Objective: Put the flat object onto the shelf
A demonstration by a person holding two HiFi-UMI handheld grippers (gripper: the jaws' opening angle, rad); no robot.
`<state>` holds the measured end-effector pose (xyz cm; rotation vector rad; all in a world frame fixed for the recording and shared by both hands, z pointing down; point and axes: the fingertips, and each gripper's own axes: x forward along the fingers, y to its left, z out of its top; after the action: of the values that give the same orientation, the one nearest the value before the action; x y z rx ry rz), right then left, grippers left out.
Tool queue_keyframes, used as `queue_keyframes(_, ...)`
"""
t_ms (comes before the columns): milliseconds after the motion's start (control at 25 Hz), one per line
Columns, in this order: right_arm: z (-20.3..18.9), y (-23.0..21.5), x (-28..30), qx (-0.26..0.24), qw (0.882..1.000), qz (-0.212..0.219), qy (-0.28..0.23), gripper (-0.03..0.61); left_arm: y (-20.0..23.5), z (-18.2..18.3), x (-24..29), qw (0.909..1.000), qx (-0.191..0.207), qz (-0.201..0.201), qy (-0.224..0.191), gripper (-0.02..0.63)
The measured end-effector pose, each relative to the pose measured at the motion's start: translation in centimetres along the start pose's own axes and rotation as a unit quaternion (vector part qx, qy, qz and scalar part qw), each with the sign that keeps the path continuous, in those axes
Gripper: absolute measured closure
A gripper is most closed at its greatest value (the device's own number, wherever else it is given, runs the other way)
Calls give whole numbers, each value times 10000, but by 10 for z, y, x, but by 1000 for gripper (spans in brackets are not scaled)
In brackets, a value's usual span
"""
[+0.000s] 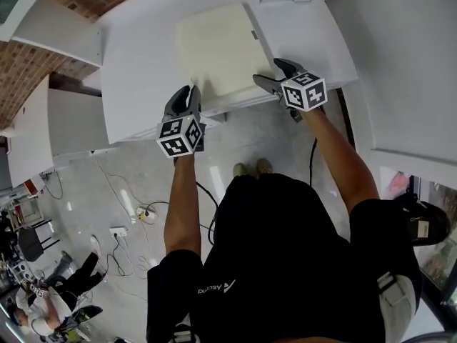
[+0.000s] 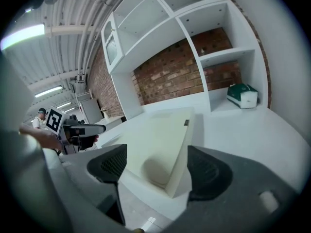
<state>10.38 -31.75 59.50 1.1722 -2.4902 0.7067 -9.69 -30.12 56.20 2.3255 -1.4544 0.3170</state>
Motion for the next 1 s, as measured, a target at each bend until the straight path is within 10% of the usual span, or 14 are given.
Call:
queue_keyframes(400,-17,-5,13,431,9988,53,243,206,3,-41,27,9943,-554,-74,910,332)
queue_keyframes(1000,-26,-1,17,461,9983,-183,290,221,-12,-51,34,9883,-1024,-475,1030,331)
